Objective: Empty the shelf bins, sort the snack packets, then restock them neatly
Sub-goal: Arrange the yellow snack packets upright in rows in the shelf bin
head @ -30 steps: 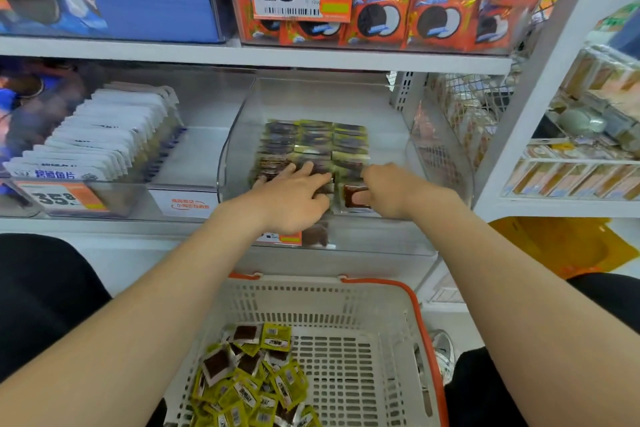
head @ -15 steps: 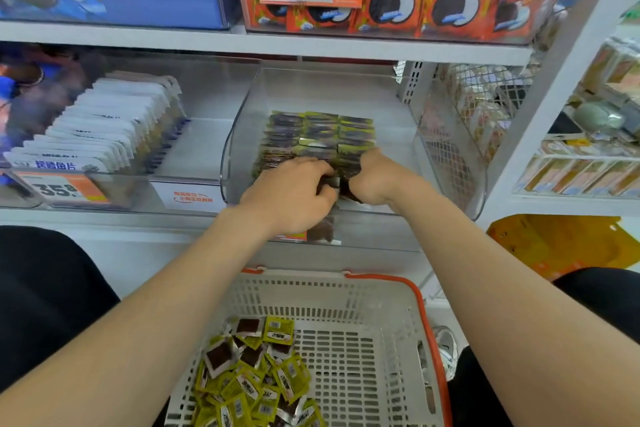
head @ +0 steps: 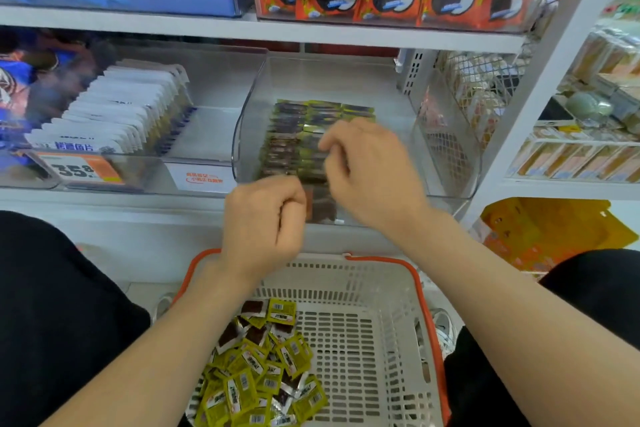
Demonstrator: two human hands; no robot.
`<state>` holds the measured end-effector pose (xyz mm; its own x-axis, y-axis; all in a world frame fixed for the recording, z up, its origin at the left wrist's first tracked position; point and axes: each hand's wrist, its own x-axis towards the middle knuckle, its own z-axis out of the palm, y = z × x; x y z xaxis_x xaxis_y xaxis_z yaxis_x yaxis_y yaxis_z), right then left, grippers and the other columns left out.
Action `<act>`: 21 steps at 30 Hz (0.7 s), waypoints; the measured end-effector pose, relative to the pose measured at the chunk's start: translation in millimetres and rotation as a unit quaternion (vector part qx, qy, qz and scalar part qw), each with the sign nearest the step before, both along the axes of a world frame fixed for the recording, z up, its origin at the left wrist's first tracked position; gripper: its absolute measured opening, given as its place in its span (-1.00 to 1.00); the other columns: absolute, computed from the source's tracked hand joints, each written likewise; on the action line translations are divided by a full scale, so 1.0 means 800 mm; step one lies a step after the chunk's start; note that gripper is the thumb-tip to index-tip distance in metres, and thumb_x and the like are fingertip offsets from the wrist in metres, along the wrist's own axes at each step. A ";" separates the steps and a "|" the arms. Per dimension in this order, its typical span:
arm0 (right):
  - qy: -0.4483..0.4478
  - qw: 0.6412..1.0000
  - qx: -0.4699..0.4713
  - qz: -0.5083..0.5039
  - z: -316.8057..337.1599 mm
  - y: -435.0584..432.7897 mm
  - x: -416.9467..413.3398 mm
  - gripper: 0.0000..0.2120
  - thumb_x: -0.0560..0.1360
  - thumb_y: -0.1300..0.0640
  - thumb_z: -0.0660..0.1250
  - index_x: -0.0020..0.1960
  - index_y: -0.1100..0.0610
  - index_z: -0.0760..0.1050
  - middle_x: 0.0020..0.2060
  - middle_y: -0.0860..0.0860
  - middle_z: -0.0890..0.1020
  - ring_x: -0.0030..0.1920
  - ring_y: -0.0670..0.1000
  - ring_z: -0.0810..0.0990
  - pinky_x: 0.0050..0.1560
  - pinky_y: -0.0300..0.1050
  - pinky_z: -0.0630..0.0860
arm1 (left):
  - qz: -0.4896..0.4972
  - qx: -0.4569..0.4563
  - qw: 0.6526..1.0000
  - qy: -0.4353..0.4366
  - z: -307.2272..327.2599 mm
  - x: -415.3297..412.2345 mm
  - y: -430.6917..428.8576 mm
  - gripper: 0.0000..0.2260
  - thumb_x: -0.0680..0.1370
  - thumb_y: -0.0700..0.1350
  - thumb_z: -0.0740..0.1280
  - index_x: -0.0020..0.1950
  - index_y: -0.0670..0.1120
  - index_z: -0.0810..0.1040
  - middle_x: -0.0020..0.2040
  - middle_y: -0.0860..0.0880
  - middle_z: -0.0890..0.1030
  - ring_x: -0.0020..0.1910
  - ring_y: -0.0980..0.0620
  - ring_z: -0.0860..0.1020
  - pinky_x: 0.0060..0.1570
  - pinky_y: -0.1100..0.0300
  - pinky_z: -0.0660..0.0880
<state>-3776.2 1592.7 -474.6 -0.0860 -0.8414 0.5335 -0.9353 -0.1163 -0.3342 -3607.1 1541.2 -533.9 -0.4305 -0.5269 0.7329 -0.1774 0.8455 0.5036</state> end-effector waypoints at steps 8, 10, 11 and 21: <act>0.176 0.893 0.397 0.121 -0.103 0.031 0.090 -0.91 0.63 0.14 0.21 -0.04 0.09 0.44 -0.25 0.01 0.40 -0.23 0.12 0.48 -0.27 -0.04 0.39 | 0.014 0.229 0.725 -0.650 -0.142 0.060 -0.023 -0.84 0.65 -0.11 0.18 0.02 -0.04 0.55 0.09 -0.09 0.67 0.07 -0.13 0.61 0.10 0.00 0.57; 0.166 0.864 0.459 0.124 -0.151 0.012 0.085 -0.87 0.62 0.20 0.19 -0.07 0.16 0.48 -0.23 0.05 0.49 -0.22 0.13 0.57 -0.30 -0.03 0.47 | 0.015 0.282 0.681 -0.675 -0.189 0.081 -0.031 -0.72 0.64 -0.11 0.23 0.34 -0.03 0.55 0.37 -0.07 0.58 0.28 -0.13 0.57 0.26 -0.02 0.55; 0.140 0.852 0.489 0.123 -0.177 0.002 0.083 -0.84 0.62 0.22 0.19 0.01 0.18 0.55 -0.13 0.12 0.59 -0.11 0.17 0.63 -0.20 0.02 0.58 | 0.018 0.310 0.666 -0.678 -0.209 0.093 -0.034 -0.65 0.64 -0.12 0.25 0.44 -0.04 0.49 0.44 -0.07 0.52 0.33 -0.13 0.54 0.29 -0.04 0.54; 0.055 0.788 0.607 0.087 -0.421 -0.005 0.079 -0.74 0.54 0.45 0.21 -0.14 0.11 0.32 -0.23 0.10 0.44 -0.25 0.15 0.47 -0.24 -0.01 0.39 | -0.093 0.369 0.645 -0.663 -0.337 0.132 -0.010 -0.15 0.40 -0.14 0.63 0.56 0.20 0.26 0.44 0.02 0.24 0.22 -0.12 0.55 0.03 0.03 0.61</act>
<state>-3712.7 1589.0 -811.5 0.0773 -0.7311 -0.6779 -0.9715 0.0975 -0.2160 -3501.8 1533.5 -803.9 -0.5269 -0.3702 -0.7651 -0.7957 0.5314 0.2908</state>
